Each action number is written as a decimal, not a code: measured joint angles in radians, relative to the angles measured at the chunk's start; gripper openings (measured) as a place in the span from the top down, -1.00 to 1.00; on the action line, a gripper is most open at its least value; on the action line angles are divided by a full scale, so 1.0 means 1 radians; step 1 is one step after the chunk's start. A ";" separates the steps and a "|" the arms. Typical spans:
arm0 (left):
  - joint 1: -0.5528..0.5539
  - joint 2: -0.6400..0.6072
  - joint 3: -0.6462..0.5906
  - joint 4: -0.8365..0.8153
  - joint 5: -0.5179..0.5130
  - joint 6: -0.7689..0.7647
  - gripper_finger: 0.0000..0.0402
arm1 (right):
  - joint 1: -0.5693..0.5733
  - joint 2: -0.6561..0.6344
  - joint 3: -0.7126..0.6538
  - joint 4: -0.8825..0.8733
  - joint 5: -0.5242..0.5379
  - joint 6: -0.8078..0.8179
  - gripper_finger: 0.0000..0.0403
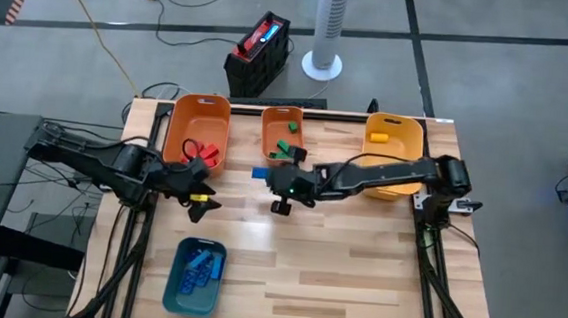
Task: Sort blocks
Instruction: Put the blue game piece into the blue bin, then return to Home Position
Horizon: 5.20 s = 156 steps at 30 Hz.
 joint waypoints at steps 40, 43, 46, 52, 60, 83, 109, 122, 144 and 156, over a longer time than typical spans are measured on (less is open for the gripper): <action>0.129 0.101 0.000 0.746 0.001 0.015 -0.20 | 0.142 -0.169 0.000 0.217 0.200 -0.299 0.35; 0.129 0.136 0.000 0.774 0.005 0.011 -0.20 | 0.142 -0.169 0.000 0.215 0.200 -0.299 0.35; 0.129 0.152 0.000 0.779 -0.003 0.004 -0.18 | 0.142 -0.169 0.000 0.215 0.199 -0.300 0.35; 0.128 0.148 0.000 0.781 -0.068 0.040 0.13 | 0.143 -0.169 0.000 0.193 0.174 -0.305 0.30; 0.129 0.144 0.000 0.799 -0.043 0.090 0.59 | 0.143 -0.167 -0.001 0.181 0.171 -0.280 0.25; -0.139 -0.117 0.058 -0.132 0.355 -0.298 0.59 | 0.061 -0.183 0.000 -0.063 0.144 0.016 -0.27; -0.347 0.085 -0.233 0.090 0.261 -0.451 0.33 | 0.018 -0.183 0.000 -0.056 0.120 0.008 -0.27; -0.335 -0.011 -0.172 0.065 0.165 -0.423 -0.04 | 0.011 -0.260 -0.006 -0.010 0.081 0.192 -0.27; -0.264 -0.563 -0.135 0.049 -0.552 0.186 0.37 | -0.048 -0.997 -0.964 0.512 -0.004 0.693 -0.27; -0.154 -0.526 -0.136 0.056 -0.590 0.294 0.67 | -0.195 -1.423 -1.225 0.618 -0.043 0.746 -0.27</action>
